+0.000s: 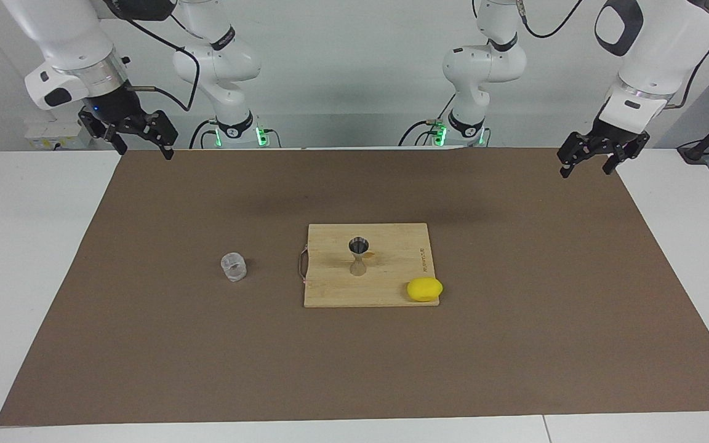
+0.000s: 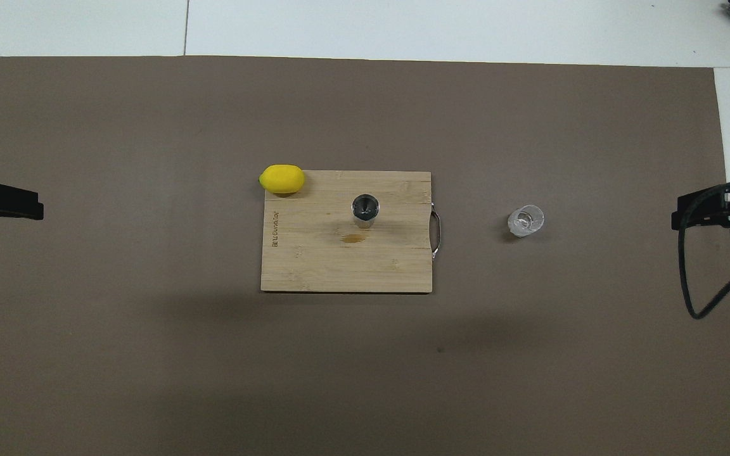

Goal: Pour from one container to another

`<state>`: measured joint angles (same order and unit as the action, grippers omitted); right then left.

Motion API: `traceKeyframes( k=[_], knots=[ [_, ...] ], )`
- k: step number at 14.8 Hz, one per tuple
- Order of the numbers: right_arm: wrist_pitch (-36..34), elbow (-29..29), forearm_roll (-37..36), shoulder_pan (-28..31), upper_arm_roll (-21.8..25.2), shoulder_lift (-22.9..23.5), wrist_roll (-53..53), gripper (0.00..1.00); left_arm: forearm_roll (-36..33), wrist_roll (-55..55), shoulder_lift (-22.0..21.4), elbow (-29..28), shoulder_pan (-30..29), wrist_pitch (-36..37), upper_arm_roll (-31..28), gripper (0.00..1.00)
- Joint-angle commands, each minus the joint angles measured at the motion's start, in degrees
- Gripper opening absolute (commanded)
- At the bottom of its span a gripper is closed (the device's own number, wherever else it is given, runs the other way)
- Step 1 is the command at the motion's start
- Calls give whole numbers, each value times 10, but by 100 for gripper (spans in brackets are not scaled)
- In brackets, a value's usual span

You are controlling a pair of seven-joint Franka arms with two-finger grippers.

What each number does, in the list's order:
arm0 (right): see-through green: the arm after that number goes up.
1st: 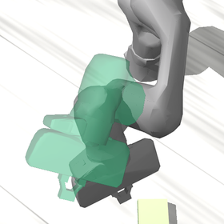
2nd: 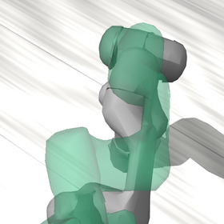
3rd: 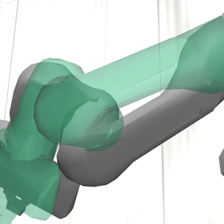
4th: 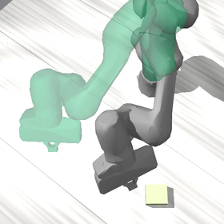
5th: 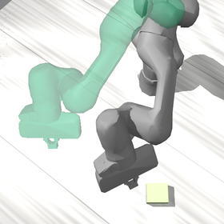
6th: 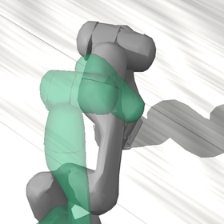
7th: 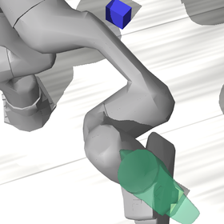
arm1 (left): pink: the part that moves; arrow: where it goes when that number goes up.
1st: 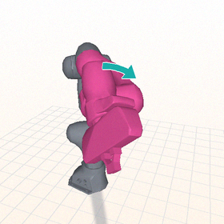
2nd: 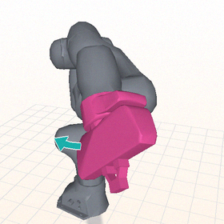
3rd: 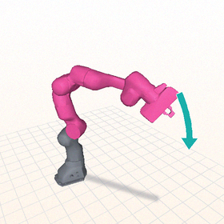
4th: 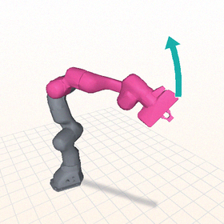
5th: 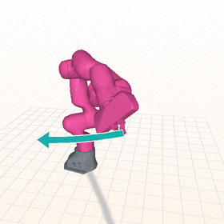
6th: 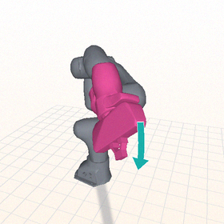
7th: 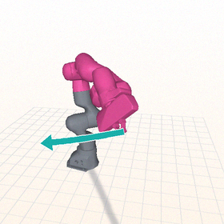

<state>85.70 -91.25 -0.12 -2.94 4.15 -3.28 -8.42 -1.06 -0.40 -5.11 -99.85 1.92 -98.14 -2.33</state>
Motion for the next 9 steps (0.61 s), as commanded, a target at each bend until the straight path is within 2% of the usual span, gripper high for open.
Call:
traceKeyframes(
  k=[1, 3, 9],
  knots=[
    [3, 6, -11, 1, -2, 3, 9, 100, -3, 8, 0, 7, 2, -6, -1, 100],
    [3, 5, -31, 1, -4, 2, 26, 100, 5, 10, 2, 7, 1, -11, -1, 100],
    [1, 5, -26, 3, -5, 0, 26, 100, 5, 10, 2, 6, 0, -12, -1, 100]
  ],
)
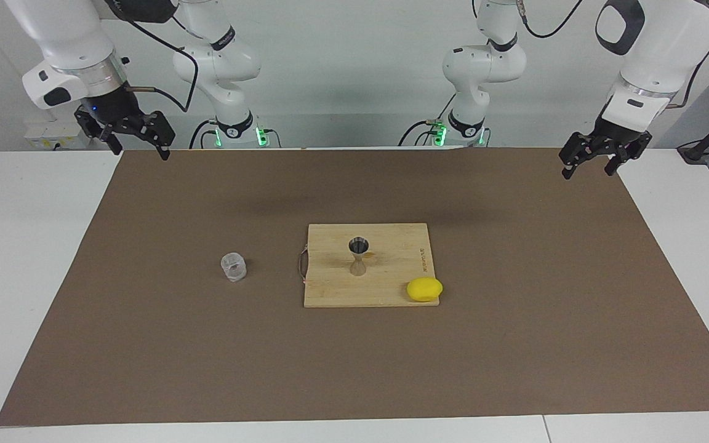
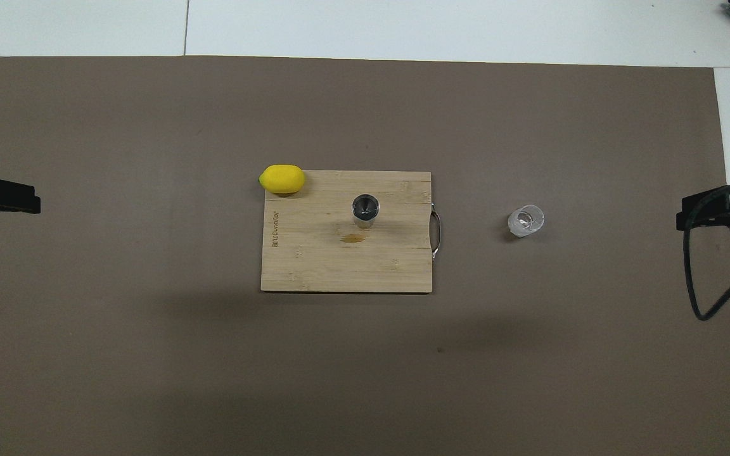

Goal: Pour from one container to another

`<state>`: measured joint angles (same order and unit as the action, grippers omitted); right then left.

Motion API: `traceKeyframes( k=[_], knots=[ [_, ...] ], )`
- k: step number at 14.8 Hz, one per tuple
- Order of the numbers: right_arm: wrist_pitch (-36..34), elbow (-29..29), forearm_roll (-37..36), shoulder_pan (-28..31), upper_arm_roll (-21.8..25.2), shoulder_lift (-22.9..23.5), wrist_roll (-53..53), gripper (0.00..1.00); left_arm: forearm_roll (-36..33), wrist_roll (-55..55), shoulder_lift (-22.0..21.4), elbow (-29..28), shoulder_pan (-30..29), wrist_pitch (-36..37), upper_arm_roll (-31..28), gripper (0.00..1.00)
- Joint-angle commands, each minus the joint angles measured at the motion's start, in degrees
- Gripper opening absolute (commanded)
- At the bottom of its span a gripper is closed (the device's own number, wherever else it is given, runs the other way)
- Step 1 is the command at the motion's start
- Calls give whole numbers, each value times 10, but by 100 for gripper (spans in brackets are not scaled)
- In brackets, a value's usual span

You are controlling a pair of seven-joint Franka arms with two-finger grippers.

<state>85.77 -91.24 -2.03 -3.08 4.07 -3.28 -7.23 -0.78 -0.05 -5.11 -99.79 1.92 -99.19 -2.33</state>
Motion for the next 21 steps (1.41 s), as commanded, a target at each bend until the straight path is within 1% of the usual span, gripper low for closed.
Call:
traceKeyframes(
  k=[1, 2, 5, 21],
  knots=[
    [-8, 5, -7, 3, -5, 0, 13, 100, 3, 7, 1, 6, 0, 0, -1, 100],
    [-19, 9, -7, 2, -5, 0, 13, 100, 3, 7, 1, 6, 0, 0, -1, 100],
    [-21, 11, 2, 3, -5, 0, 13, 100, 3, 7, 1, 6, 0, 0, -1, 100],
    [-16, 8, 6, 2, -5, -1, 11, 100, 3, 7, 1, 5, -1, 0, -1, 100]
  ],
)
